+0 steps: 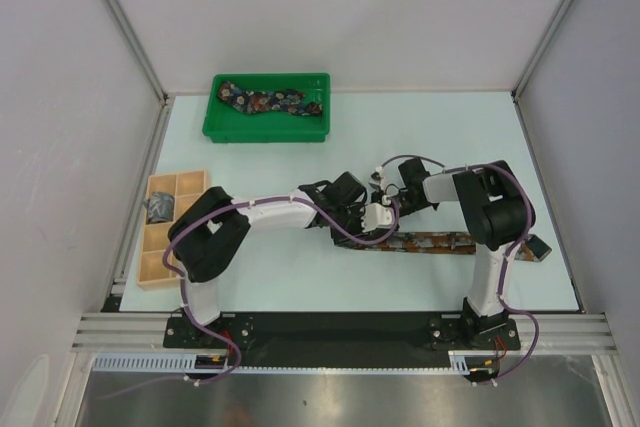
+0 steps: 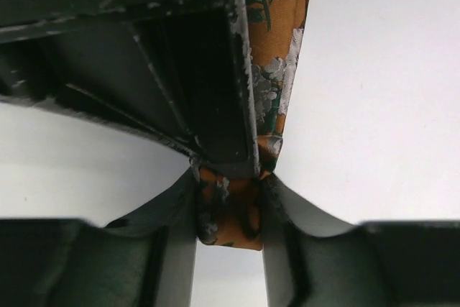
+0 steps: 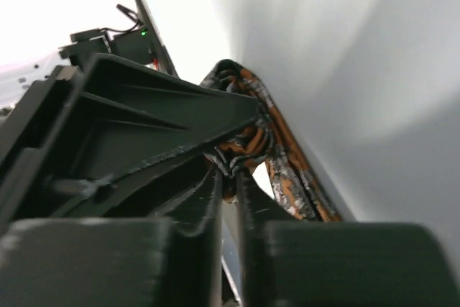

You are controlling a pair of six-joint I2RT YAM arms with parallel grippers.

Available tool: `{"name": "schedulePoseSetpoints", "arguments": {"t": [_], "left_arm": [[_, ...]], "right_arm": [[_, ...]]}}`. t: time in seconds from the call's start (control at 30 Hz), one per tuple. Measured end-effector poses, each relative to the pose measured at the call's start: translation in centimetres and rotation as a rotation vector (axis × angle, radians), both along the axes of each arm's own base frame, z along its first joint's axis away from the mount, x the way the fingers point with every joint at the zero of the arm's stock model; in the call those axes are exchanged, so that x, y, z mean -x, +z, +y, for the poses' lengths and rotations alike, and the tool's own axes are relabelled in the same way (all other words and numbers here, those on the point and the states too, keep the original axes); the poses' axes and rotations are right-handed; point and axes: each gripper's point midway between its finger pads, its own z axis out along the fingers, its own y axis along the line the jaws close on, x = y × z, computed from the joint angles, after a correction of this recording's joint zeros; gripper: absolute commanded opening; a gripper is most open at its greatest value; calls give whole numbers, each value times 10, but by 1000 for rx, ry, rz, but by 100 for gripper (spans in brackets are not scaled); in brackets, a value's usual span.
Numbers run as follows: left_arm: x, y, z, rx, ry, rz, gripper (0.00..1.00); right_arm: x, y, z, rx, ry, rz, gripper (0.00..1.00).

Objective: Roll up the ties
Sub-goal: Roll the tie at the center of the board.

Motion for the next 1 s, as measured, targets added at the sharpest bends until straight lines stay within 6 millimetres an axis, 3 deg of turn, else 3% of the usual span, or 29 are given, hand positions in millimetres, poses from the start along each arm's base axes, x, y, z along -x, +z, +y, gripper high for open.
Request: {"name": "schedulePoseSetpoints", "arguments": {"t": [0.03,0.07,0.17,0.37,0.6,0.83,1.0], "left_arm": [[0,0,0,-1,0,-1,52],[0,0,1,-1,0,-3,64],[2,-2,8,8,4,8,78],[13,8,30,176,73,92,88],[4,34,8,423,78,114,87],[7,27,-3,480,37,117,81],[9,18,-6,458,22,95,65]], "right_arm": [[0,-2,0,7,0,-2,0],[0,-4,0,14,2,-2,0],[1,-8,-2,27,5,7,0],[1,-20,-14,66,4,31,0],[2,-24,-17,78,8,68,0],[2,-25,-17,78,17,70,0],[2,-25,-17,74,19,68,0]]}}
